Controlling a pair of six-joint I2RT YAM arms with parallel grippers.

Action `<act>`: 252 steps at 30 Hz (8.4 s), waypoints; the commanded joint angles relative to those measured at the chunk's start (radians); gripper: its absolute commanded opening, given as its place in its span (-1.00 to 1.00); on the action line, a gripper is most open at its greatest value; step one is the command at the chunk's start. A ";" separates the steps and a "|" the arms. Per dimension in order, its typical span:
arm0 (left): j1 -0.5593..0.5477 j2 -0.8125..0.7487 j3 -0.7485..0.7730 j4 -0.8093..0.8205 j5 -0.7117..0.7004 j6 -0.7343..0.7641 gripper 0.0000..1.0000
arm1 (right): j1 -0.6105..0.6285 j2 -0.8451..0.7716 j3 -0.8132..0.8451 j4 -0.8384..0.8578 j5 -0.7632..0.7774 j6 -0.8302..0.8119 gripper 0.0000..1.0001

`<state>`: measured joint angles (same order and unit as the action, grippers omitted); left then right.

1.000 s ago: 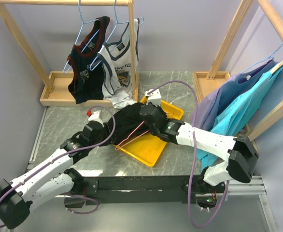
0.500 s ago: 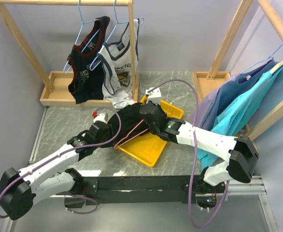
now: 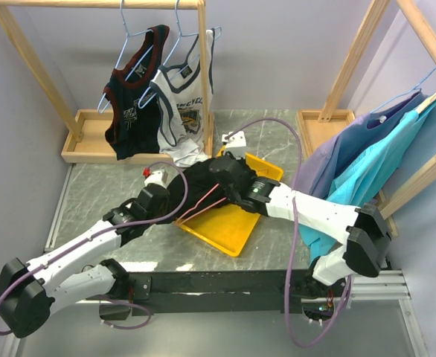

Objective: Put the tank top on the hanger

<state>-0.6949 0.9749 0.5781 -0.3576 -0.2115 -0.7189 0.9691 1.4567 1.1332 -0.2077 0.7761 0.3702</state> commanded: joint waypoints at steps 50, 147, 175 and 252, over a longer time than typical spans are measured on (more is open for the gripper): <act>-0.003 -0.081 0.319 0.151 0.043 -0.130 -0.74 | 0.048 0.246 0.513 -0.214 0.380 0.050 -1.00; -0.011 -0.167 0.886 -0.316 -0.018 0.481 -0.98 | 0.079 -0.279 0.332 -0.114 -0.095 -0.143 0.96; -0.012 -0.281 1.298 -0.803 -0.480 0.377 -0.98 | 0.066 -0.171 0.341 -0.111 -0.143 -0.128 1.00; 0.204 -0.038 0.988 -0.394 -0.606 0.831 -0.98 | 0.059 -0.171 0.237 -0.180 -0.336 -0.057 1.00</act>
<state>-0.6178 0.9207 1.5608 -0.8486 -1.0737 0.1253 1.0309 1.2911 1.3392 -0.3824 0.4530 0.3069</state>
